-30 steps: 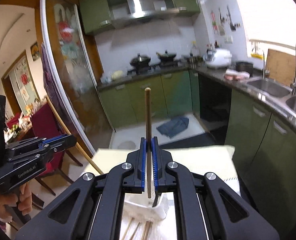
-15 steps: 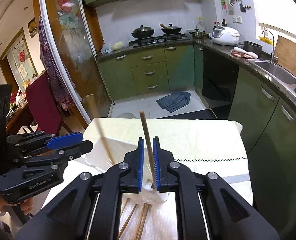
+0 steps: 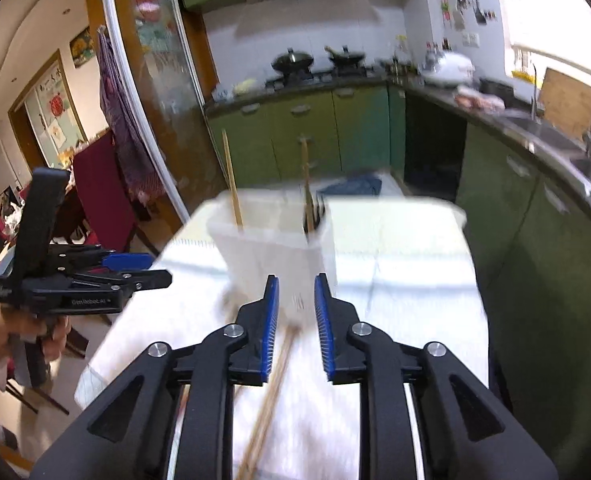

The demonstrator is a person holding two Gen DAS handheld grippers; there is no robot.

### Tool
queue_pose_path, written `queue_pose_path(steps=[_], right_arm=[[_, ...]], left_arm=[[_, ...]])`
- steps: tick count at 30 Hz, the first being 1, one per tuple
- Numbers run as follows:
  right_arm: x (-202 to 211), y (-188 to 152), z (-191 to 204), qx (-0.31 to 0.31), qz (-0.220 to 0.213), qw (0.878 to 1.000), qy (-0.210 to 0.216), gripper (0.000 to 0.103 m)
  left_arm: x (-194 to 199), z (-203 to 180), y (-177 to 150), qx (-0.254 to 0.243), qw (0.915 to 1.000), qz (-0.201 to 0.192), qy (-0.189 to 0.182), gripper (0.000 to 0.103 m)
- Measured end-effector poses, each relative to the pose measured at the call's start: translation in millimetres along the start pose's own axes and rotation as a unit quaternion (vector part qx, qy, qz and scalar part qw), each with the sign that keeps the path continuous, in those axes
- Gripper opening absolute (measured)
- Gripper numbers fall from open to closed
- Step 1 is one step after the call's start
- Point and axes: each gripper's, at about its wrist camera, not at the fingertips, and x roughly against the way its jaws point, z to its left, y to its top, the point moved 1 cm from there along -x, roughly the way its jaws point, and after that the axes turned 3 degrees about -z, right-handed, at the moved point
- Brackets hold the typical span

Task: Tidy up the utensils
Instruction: 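Move both open tools back over the remaining chopsticks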

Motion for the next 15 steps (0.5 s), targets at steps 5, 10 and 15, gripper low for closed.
queue_pose_path(steps=[5,10,15], right_arm=[[-14.8,-49.2,-11.6,-0.017,0.052,0.998,0.002,0.035],[-30.5,-73.1,-21.4,-0.035,0.077,0.996,0.000,0.035],[-33.2,-78.6,-30.7,-0.043,0.083,0.996,-0.010,0.035]], left_arm=[[-46.8,13.6,-41.8,0.030,0.9969,0.071,0.012,0.057],[-76.0,19.6,-53.7,0.053,0.9937,0.099,0.007,0.055],[-84.0,15.2,-51.2,0.034,0.9941,0.098,0.030,0.048]])
